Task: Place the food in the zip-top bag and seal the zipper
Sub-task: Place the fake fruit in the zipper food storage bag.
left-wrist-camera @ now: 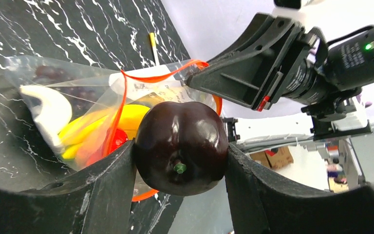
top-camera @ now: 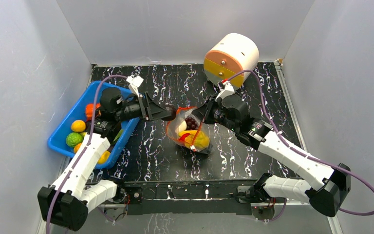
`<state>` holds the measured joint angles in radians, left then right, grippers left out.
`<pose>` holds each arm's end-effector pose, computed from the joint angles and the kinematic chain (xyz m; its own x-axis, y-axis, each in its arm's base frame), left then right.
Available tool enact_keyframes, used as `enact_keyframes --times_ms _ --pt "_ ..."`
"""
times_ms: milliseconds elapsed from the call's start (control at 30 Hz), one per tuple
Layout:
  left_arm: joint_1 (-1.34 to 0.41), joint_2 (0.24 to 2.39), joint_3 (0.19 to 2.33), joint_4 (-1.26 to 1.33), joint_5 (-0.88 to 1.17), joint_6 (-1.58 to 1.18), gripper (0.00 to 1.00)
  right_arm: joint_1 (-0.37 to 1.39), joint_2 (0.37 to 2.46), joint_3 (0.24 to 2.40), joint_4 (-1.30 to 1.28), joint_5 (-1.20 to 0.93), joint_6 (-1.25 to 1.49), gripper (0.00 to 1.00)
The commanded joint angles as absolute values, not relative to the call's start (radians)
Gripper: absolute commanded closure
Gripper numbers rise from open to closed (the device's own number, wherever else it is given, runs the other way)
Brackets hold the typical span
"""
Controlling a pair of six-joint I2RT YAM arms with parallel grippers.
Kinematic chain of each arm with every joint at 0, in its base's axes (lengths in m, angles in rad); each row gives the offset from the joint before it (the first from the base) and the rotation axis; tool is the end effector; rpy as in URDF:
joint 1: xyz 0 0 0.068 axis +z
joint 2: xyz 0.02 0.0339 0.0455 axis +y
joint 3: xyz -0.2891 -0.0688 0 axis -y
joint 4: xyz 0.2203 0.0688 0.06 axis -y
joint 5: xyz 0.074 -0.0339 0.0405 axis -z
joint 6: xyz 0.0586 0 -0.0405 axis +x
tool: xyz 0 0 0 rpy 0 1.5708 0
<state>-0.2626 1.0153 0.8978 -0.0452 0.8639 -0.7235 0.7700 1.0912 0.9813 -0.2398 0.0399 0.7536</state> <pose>0.1854 -0.0960 0.3747 -0.7086 -0.2548 -0.6581 0.5659 0.3519 -0.7456 0.1715 0.1631 0.3600 -0.6369 0.3348 -0.6944 -0.3193 0.7053 0.6329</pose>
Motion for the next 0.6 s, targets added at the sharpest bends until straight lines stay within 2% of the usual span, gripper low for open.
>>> enact_keyframes --times_ms 0,233,433,533,567 --pt "-0.346 1.064 0.917 -0.036 0.841 -0.656 0.67 0.768 1.083 1.055 -0.109 0.020 0.758 1.00" --pt "-0.442 1.130 0.933 -0.086 0.741 -0.589 0.66 0.767 1.071 1.041 -0.110 0.018 0.759 1.00" --pt "-0.466 1.168 0.942 -0.106 0.692 -0.598 0.57 0.768 1.069 1.032 -0.114 0.015 0.764 1.00" --pt "-0.470 1.176 0.964 -0.152 0.669 -0.564 0.47 0.767 1.064 1.024 -0.113 0.015 0.765 1.00" --pt "-0.472 1.175 0.971 -0.163 0.670 -0.554 0.35 0.767 1.062 1.021 -0.113 0.017 0.766 1.00"
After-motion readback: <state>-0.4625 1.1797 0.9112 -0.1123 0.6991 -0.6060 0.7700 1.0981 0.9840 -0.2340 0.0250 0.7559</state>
